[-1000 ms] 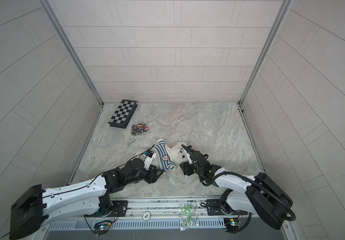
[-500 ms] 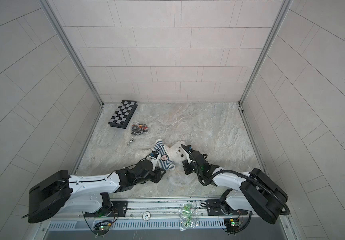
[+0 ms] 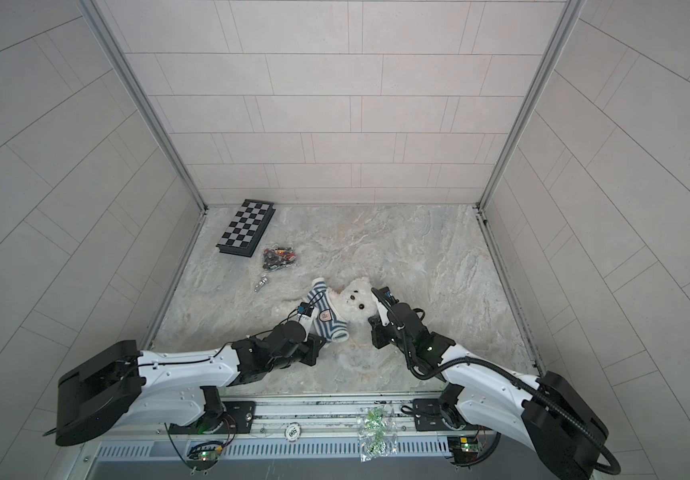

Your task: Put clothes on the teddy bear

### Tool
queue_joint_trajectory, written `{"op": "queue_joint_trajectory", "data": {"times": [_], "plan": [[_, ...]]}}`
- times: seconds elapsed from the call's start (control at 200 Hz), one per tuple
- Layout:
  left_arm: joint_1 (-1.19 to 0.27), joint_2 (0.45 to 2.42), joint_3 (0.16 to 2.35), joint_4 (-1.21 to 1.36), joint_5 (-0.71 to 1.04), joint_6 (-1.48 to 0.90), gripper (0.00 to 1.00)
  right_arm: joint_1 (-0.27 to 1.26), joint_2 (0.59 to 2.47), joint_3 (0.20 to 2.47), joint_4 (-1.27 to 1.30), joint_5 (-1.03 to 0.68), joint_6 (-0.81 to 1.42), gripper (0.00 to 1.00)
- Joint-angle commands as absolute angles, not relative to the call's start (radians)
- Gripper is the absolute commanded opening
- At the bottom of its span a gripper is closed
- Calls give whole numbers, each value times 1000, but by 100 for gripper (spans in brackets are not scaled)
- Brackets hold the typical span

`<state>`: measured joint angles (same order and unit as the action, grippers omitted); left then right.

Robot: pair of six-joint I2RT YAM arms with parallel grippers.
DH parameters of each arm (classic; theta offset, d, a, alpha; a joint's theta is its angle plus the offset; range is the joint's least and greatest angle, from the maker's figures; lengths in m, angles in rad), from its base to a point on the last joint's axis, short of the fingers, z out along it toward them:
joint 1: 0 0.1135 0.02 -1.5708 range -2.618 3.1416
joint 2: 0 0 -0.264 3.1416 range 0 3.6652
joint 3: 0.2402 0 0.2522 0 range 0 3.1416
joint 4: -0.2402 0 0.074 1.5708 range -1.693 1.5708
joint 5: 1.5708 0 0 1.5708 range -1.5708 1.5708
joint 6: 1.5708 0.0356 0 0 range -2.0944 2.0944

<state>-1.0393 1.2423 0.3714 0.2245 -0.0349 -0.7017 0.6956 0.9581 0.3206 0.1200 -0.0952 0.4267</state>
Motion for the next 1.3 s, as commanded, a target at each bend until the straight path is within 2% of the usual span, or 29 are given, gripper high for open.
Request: {"op": "queue_joint_trajectory", "data": {"times": [0.0, 0.446, 0.566, 0.891, 1.166, 1.292], "plan": [[-1032, 1218, 334, 115, -74, -662, 0, 696, 914, 383, -31, -11, 423, 0], [-977, 1140, 246, 174, -17, -634, 0, 693, 912, 432, -91, -34, 424, 0], [-1001, 1132, 258, 244, 18, -620, 4, 704, 905, 430, -82, -44, 441, 0], [-1074, 1099, 245, 319, -47, -712, 18, 766, 884, 423, -77, -17, 501, 0], [-1083, 1165, 251, 409, -31, -749, 17, 787, 886, 431, -72, 1, 506, 0], [-1084, 1176, 252, 402, -25, -761, 5, 787, 878, 429, -77, 12, 506, 0]]}}
